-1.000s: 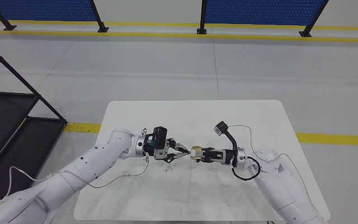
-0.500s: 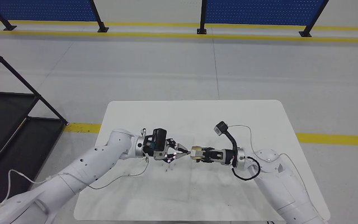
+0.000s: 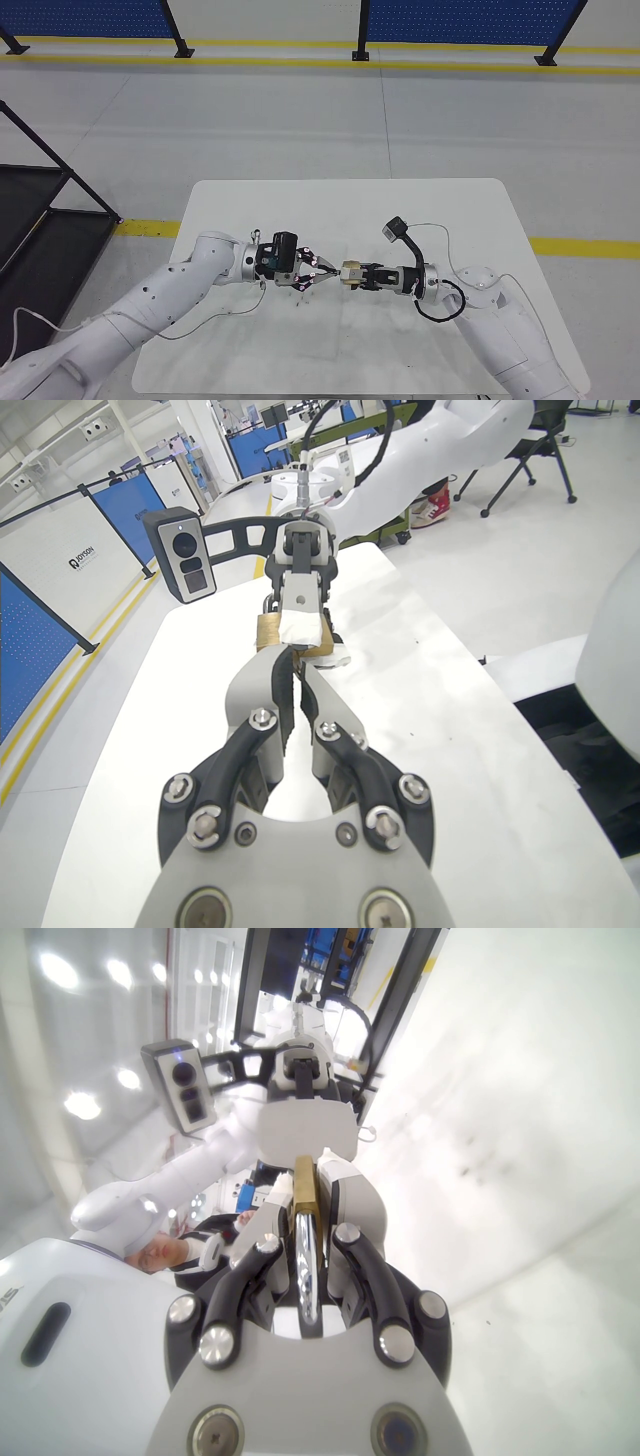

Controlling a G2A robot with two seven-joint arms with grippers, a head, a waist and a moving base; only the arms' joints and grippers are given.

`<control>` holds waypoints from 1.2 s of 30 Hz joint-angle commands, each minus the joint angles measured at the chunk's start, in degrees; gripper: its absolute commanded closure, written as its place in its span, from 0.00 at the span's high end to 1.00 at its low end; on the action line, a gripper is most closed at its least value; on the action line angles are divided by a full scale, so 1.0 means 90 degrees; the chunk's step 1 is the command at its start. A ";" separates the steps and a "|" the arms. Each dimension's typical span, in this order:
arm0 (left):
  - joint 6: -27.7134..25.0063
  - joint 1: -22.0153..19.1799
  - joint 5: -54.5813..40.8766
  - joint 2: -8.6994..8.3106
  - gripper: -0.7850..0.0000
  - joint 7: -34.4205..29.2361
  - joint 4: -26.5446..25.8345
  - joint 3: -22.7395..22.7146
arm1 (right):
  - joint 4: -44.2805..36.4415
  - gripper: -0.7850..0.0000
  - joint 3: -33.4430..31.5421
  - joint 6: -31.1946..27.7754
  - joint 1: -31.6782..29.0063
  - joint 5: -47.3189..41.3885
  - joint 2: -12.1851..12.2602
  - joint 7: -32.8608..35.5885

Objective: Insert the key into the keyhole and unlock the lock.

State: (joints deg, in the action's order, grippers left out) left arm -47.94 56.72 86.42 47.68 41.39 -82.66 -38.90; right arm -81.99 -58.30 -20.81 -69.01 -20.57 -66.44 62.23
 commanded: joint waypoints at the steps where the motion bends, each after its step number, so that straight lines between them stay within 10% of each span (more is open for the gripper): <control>1: 0.0038 0.0034 0.0065 0.0002 0.00 -0.0005 -0.0046 -0.0028 | 0.0000 0.00 0.0000 0.0000 0.0000 0.0000 0.0000 0.0000; 30: 0.0216 0.0299 0.0546 0.0055 0.00 -0.0003 -0.0219 -0.0388 | 0.0000 0.00 0.0000 0.0000 0.0000 0.0000 0.0000 0.0000; 31: 0.0241 0.0305 0.0531 0.0057 0.22 -0.0013 -0.0220 -0.0411 | 0.0000 0.00 0.0000 0.0000 0.0000 0.0000 0.0000 0.0000; 32: 0.0251 0.0327 0.0484 0.0060 0.79 0.0038 -0.0235 -0.0430 | 0.0000 0.00 0.0000 0.0000 0.0000 0.0000 0.0000 0.0000; 33: 0.0247 0.0338 0.0484 0.0058 1.00 0.0052 -0.0235 -0.0453 | 0.0000 0.00 0.0000 0.0000 0.0000 0.0000 0.0000 0.0000; 36: 0.0211 0.0392 0.0510 0.0032 1.00 0.0085 -0.0269 -0.0549 | 0.0000 0.00 0.0000 0.0000 0.0000 0.0000 0.0000 0.0000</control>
State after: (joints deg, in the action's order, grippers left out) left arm -45.92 60.01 90.90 48.10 42.02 -84.94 -43.44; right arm -81.99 -58.30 -20.81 -69.00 -20.57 -66.45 62.23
